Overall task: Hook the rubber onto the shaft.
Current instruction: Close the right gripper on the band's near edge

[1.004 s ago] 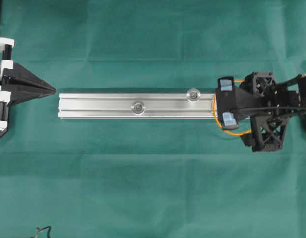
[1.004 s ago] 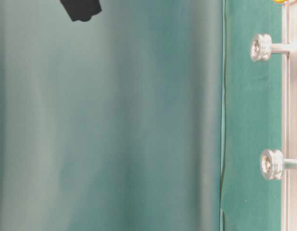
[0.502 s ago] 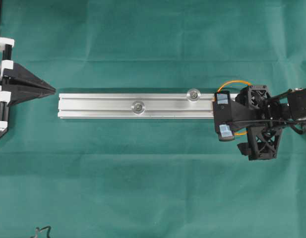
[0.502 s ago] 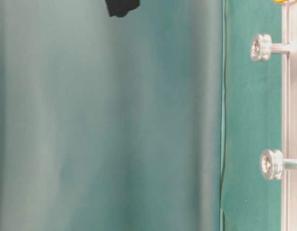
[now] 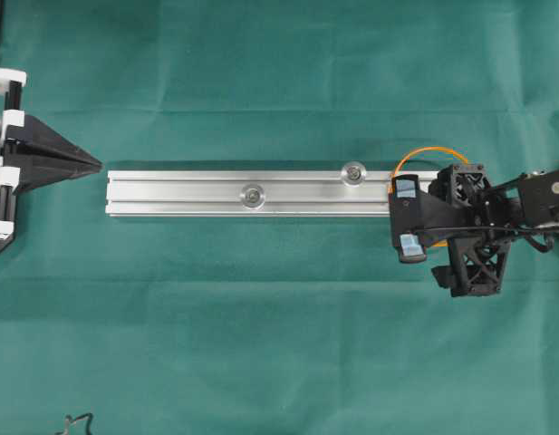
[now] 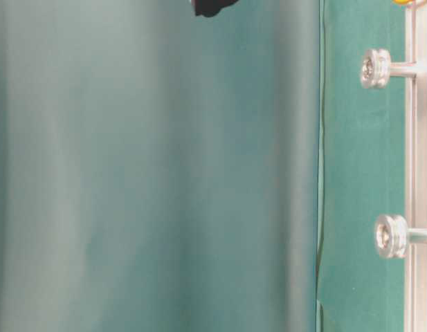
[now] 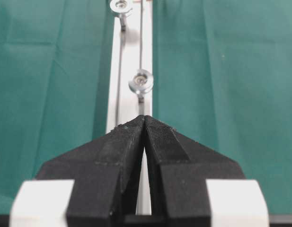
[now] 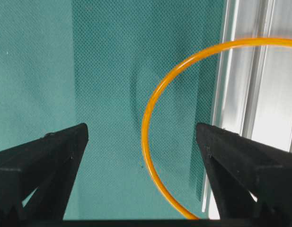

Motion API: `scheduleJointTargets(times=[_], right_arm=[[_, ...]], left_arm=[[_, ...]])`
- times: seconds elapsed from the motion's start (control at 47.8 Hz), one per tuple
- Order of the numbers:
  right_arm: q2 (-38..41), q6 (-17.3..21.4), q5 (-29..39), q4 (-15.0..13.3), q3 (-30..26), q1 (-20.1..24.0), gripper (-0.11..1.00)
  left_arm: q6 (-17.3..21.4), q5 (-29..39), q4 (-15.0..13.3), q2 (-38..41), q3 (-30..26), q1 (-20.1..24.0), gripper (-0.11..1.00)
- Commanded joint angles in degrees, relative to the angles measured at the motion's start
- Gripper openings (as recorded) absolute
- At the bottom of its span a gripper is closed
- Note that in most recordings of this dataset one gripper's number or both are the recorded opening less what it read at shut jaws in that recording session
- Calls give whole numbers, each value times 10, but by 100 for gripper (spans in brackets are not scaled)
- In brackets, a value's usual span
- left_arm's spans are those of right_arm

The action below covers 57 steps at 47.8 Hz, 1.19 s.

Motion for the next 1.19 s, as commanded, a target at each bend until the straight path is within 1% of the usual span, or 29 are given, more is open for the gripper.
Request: scheduleJointTargets(times=[0.0,0.314,0.837,0.962,1.025,1.067,1.109,1.171], right_arm=[[2,0,-11,2,-5,2,99],[18,1,-21,2,-2,3,99],[18,1,-25,2,1,3,99],[18,1,-24,2,1,3,97],[18,1,-24,2,1,3,93],[18,1,-23,2,1,3,86],[18,1,-24,2,2,3,78],[18,1,-25,1,1,3,62]], left_arm=[[-1,-4,1,4,-18,0,0],[-1,-3,1,4,-18,0,0],[-1,-3,1,4,-18,1,0],[-1,-3,1,4,-18,0,0],[-1,-3,1,4,-18,0,0],[-1,-3,1,4,-18,0,0],[-1,-3,1,4,-18,0,0],[-1,-3,1,4,-18,1,0]])
